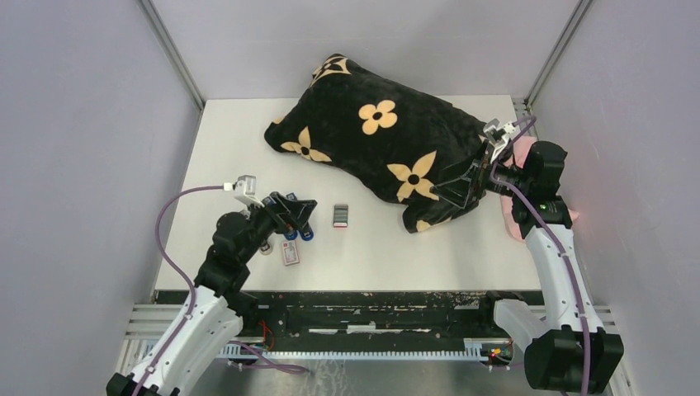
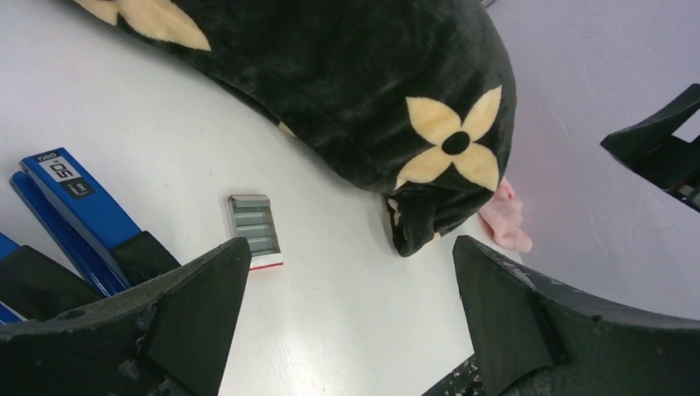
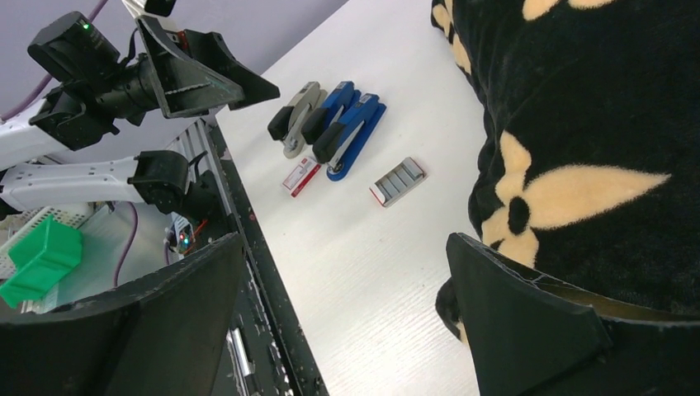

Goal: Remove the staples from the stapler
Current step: Pick up the stapler from the center of the board.

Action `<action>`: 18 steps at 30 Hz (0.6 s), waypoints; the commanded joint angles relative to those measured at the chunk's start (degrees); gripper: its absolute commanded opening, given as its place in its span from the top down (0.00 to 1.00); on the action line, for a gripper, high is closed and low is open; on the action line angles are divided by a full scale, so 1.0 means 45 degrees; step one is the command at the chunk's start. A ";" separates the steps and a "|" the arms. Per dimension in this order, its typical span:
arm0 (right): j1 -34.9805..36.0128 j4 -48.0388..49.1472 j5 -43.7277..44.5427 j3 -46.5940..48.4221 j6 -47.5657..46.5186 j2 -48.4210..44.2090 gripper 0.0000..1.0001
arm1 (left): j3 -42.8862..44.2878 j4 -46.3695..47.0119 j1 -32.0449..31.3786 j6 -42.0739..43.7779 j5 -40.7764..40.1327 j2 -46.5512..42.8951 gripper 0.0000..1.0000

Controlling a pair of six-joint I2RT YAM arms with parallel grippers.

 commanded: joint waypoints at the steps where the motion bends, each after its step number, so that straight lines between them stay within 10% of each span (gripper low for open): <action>1: 0.0080 -0.1474 -0.0346 0.0926 -0.1896 -0.0246 0.01 | -0.0859 0.1153 0.0051 -0.1145 0.0053 -0.0957 0.01; 18: 0.0273 -0.5198 -0.0156 0.2357 -0.4690 0.0352 0.01 | -0.0037 0.2399 0.0056 0.0558 0.0429 0.1640 0.01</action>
